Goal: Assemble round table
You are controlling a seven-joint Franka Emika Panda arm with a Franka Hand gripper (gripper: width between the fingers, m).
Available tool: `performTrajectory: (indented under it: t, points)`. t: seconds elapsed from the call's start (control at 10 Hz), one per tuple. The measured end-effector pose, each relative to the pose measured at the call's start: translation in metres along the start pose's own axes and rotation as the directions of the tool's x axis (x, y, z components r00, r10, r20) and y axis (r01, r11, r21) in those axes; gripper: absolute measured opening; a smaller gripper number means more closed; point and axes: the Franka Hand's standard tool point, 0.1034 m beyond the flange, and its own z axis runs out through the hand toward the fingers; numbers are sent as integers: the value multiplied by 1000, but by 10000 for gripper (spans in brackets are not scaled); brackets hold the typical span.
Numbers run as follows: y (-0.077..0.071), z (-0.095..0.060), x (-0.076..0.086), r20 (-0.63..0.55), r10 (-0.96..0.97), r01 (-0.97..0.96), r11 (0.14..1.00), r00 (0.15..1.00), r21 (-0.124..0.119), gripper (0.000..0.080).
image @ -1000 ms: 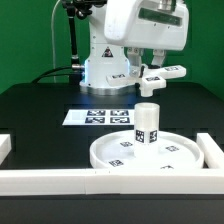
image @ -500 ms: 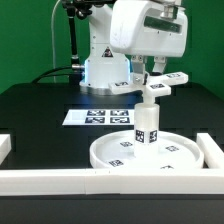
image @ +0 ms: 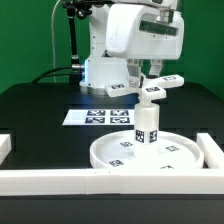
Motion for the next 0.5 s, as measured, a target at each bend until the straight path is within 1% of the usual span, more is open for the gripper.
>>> performTrajectory:
  t: [0.5]
  points:
    - [0, 1, 3, -9, -2, 2, 1000, 1000, -6, 438]
